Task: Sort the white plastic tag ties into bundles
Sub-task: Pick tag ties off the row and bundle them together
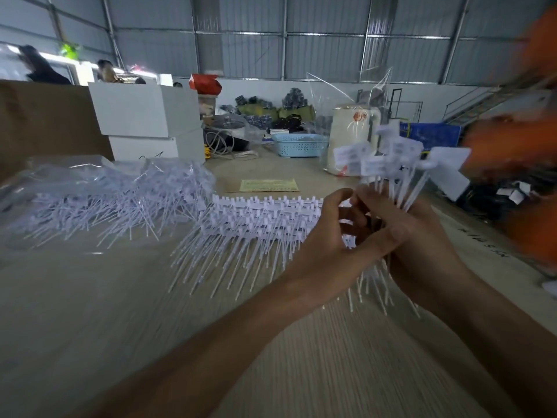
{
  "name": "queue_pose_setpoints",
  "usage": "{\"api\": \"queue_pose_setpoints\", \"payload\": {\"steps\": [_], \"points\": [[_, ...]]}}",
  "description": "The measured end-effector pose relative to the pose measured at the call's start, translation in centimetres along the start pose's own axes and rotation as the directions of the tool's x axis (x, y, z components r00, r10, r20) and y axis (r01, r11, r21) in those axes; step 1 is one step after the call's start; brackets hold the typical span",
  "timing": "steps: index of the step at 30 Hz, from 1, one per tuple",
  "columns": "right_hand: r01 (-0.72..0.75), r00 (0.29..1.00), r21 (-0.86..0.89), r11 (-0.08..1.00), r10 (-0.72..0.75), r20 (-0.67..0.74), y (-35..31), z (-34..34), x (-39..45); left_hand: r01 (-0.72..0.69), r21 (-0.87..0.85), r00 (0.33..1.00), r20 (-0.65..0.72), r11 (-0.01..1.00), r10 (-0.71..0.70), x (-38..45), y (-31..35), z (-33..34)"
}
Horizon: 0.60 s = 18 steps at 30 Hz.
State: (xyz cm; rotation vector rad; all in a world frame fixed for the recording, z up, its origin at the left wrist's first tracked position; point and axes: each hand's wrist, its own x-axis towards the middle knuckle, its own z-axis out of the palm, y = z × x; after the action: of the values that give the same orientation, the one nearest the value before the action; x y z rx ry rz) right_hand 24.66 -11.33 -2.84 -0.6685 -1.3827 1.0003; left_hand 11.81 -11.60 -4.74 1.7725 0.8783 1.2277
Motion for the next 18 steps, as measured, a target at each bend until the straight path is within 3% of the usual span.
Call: {"api": "queue_pose_setpoints", "payload": {"steps": [4,9,11,14,18], "points": [[-0.066,0.992,0.139,0.988,0.080,-0.096,-1.3,-0.2,0.6,0.053,-0.005,0.998,0.018,0.999,-0.053,0.0,-0.1,0.0],[-0.108,0.985,0.107,0.988,0.121,-0.125,-1.4,-0.4,0.6,0.078,-0.030,0.995,0.067,0.997,-0.076,0.0,-0.6,-0.1],[-0.044,0.991,0.140,0.989,0.060,-0.116,-1.4,-0.1,0.5,0.120,-0.032,0.974,0.199,0.992,-0.111,-0.1,-0.6,-0.1],[-0.073,0.990,0.209,0.975,0.095,-0.100,-1.2,0.4,0.5,0.133,-0.005,0.869,0.482,0.991,-0.114,-0.5,-0.7,-0.1],[-0.097,0.985,0.268,0.959,0.130,-0.109,-0.8,0.5,0.8,0.157,-0.046,0.863,0.492,0.986,-0.115,-0.8,-1.0,0.3]]}}
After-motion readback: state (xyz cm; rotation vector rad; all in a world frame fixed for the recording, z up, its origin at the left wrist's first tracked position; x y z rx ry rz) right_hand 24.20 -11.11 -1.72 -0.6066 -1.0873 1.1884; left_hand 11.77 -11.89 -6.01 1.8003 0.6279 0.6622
